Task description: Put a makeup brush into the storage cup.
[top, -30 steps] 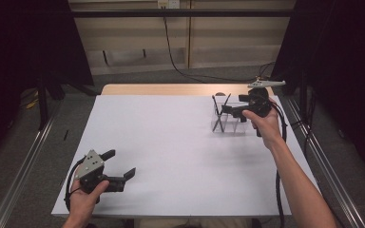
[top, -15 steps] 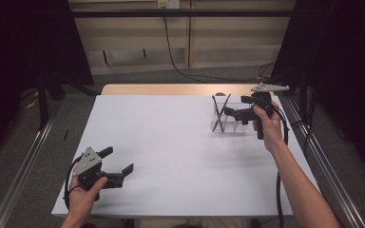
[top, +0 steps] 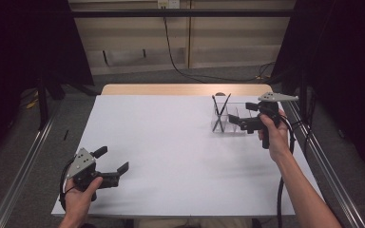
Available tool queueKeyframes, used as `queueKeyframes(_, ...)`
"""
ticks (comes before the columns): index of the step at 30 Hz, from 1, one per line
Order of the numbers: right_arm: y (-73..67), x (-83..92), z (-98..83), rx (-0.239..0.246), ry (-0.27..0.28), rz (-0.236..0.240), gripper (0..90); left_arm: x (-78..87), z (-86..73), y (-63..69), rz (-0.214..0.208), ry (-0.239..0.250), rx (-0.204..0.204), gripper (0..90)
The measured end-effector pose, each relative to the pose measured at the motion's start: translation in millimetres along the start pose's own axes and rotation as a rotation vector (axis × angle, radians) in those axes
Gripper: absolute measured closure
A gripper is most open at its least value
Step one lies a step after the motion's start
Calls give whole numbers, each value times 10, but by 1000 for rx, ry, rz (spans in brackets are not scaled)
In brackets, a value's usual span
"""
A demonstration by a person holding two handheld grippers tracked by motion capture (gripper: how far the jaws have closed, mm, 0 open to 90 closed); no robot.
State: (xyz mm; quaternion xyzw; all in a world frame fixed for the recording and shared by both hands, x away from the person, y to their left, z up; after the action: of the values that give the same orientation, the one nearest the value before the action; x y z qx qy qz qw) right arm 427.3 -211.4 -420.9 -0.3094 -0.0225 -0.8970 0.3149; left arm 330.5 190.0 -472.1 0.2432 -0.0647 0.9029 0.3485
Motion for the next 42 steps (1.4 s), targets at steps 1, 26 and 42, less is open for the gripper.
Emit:
queueKeyframes(1,7,16,-18,-9,2,-3,20,-2,0,-2,0,0,2,28)
queueKeyframes(26,-84,339,-416,-36,91,-35,21,42,-24,-13,10,2,3,28)
queueKeyframes(42,-274,506,-759,-13,94,-46,25,70,-31,27,6,3,0,28)
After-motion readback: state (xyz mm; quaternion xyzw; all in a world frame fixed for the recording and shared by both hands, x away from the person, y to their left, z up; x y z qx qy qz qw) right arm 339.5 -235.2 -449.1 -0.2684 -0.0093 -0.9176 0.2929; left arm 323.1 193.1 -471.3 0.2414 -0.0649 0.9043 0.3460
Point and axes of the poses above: each handheld gripper's, and its own axes: x roughly backward along the jaws, z roughly out of its top, y roughly to its right, the point moved 10 cm from there along -x, roughly forward along the jaws, and after that the axes turned 11 degrees about -y, right-handed, at the moved point
